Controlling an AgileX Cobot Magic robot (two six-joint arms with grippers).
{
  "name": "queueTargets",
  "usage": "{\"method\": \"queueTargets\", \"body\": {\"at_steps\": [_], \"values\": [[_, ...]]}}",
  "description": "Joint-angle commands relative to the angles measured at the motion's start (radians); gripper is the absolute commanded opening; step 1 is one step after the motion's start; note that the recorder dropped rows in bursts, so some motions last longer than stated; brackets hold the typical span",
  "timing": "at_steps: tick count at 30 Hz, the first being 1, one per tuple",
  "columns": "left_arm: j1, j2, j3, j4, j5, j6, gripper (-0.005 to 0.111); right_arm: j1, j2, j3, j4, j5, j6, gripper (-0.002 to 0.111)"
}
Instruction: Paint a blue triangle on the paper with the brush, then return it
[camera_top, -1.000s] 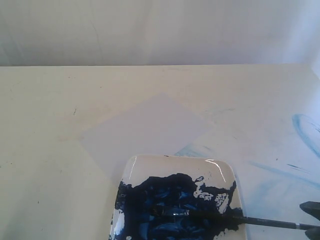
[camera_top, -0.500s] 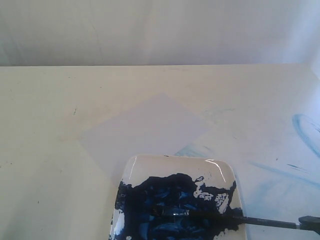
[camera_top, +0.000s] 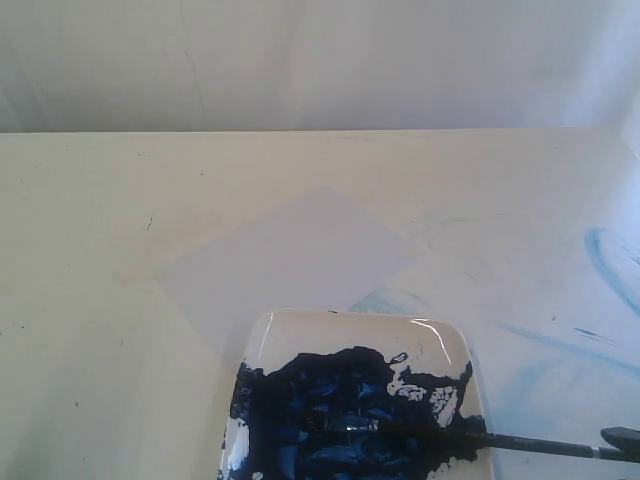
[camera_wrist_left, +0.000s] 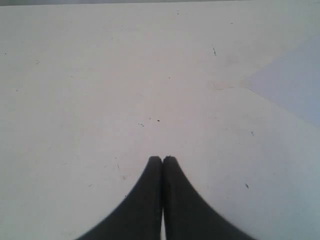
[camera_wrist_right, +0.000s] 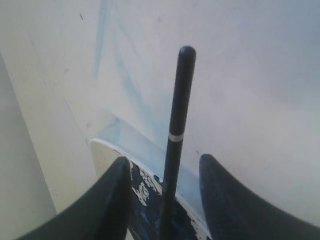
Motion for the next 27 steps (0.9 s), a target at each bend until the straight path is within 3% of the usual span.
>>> {"method": "queueTargets", "body": {"at_steps": [1,27], "values": [[-0.008,-0.005,0.005,-0.002,-0.005,-0.008,0.0,0.003,0.0,0.007,0.02,-0.032,-0.001,0.042],[-0.008,-0.005,0.005,-0.002,-0.005,-0.008,0.0,0.003,0.0,0.007,0.055,-0.02,-0.013,0.042]]}}
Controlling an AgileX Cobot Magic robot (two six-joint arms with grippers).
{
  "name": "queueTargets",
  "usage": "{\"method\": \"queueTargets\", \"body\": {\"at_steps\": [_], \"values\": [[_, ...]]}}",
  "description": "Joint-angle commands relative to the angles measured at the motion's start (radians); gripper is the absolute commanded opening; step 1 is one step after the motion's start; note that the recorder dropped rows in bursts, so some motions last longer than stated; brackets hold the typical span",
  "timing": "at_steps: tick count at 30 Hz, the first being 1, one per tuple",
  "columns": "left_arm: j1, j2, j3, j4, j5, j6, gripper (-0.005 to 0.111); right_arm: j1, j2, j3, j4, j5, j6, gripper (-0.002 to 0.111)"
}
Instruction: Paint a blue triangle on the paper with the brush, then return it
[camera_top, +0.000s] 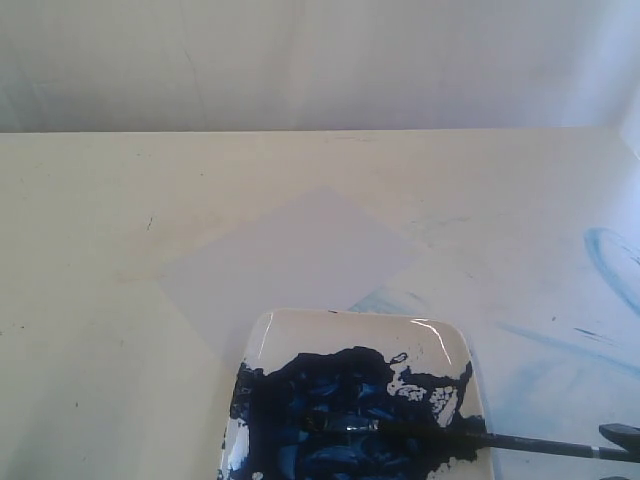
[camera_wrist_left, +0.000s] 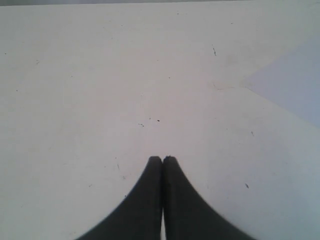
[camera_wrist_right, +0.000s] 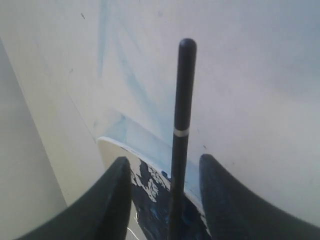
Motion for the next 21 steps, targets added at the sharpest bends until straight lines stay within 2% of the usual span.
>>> {"method": "queueTargets", "body": {"at_steps": [1,21], "values": [[-0.008,-0.005,0.005,-0.002,-0.005,-0.008,0.0,0.003,0.0,0.005,0.004,-0.015,-0.013,0.042],[-0.008,-0.005,0.005,-0.002,-0.005,-0.008,0.0,0.003,0.0,0.005,0.032,0.026,-0.038,0.042]]}}
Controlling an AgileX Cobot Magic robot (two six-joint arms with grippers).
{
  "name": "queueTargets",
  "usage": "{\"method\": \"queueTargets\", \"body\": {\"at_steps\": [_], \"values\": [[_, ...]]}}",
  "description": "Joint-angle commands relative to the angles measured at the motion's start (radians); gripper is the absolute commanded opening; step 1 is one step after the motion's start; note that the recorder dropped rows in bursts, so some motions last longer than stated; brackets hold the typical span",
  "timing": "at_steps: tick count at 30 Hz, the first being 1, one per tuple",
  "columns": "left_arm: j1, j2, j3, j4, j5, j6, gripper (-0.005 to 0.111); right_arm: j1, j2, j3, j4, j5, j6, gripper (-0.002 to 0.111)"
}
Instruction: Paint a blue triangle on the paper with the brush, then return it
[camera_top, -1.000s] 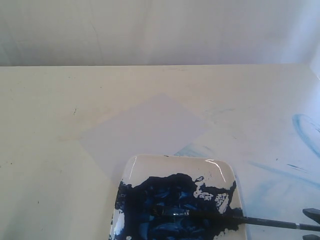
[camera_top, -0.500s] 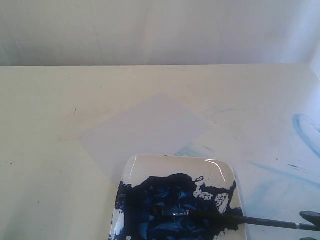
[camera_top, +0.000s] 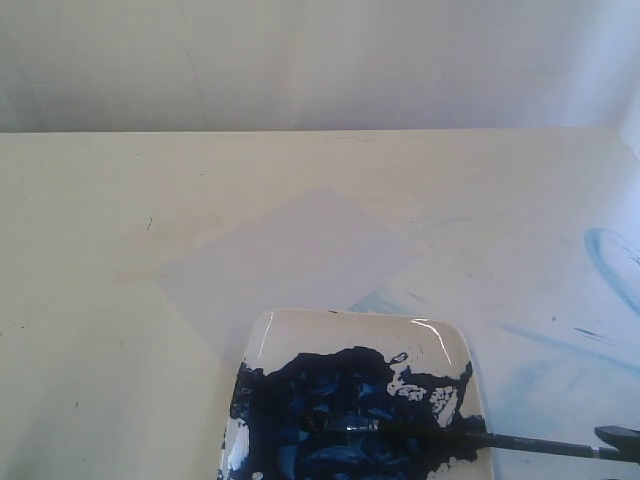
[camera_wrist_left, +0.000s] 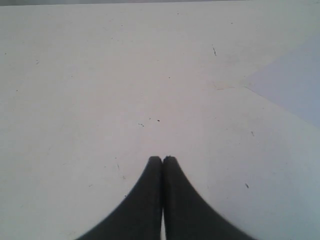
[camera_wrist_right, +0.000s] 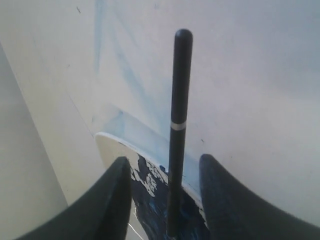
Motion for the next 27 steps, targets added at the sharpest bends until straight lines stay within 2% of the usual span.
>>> {"method": "queueTargets", "body": {"at_steps": [1,7,11,15,19,27], "values": [[-0.008,-0.005,0.005,-0.002,-0.005,-0.008,0.0,0.003,0.0,0.005,0.003,0.016,-0.025,0.042],[-0.008,-0.005,0.005,-0.002,-0.005,-0.008,0.0,0.003,0.012,0.005,0.003,0.014,-0.08,0.042],[-0.008,-0.005,0.005,-0.002,-0.005,-0.008,0.0,0.005,0.128,-0.013,0.003,0.021,-0.117,0.042],[-0.008,-0.005,0.005,-0.002,-0.005,-0.008,0.0,0.005,0.287,-0.045,0.113,0.018,-0.239,0.036],[-0.008,-0.005,0.005,-0.002,-0.005,-0.008,0.0,0.005,0.343,-0.08,0.233,0.011,-0.374,0.029],[-0.008,-0.005,0.005,-0.002,-0.005,-0.008,0.0,0.005,0.343,-0.098,0.245,-0.036,-0.376,0.028]]}}
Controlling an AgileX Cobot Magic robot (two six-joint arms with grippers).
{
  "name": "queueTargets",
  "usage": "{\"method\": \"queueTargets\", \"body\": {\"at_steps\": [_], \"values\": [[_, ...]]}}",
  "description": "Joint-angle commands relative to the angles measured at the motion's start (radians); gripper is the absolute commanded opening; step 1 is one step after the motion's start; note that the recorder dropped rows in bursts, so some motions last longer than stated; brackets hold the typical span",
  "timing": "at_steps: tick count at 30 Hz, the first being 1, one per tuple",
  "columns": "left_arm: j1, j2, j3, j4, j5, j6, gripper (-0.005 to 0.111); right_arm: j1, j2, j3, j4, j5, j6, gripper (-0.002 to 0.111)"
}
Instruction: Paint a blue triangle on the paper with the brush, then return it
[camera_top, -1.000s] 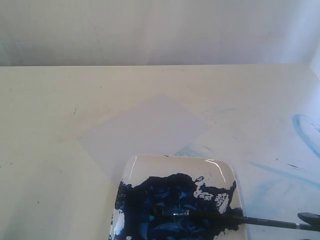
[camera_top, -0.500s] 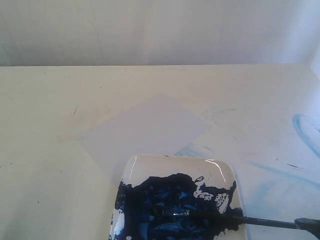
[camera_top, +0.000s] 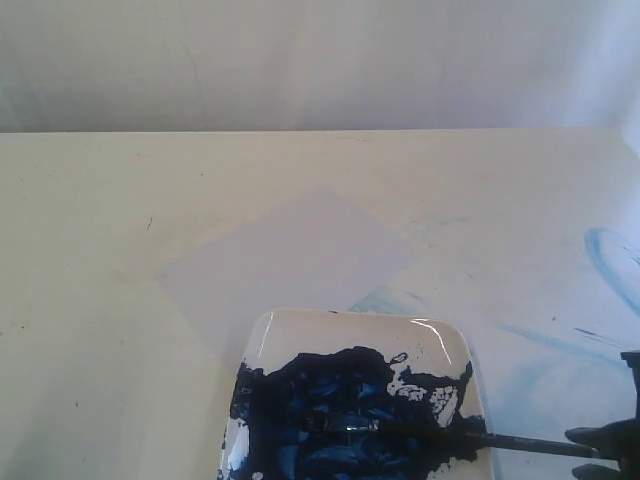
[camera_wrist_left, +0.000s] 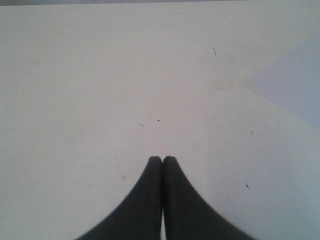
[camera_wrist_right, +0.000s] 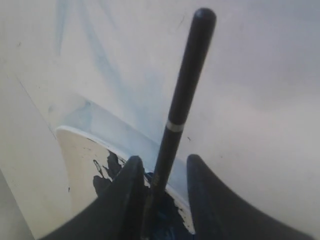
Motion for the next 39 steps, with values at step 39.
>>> {"method": "queueTargets", "body": {"at_steps": [39], "values": [[-0.008,-0.005,0.005,-0.002,-0.005,-0.008,0.0,0.005,0.003,-0.006,-0.099,-0.014,0.073,0.046]]}}
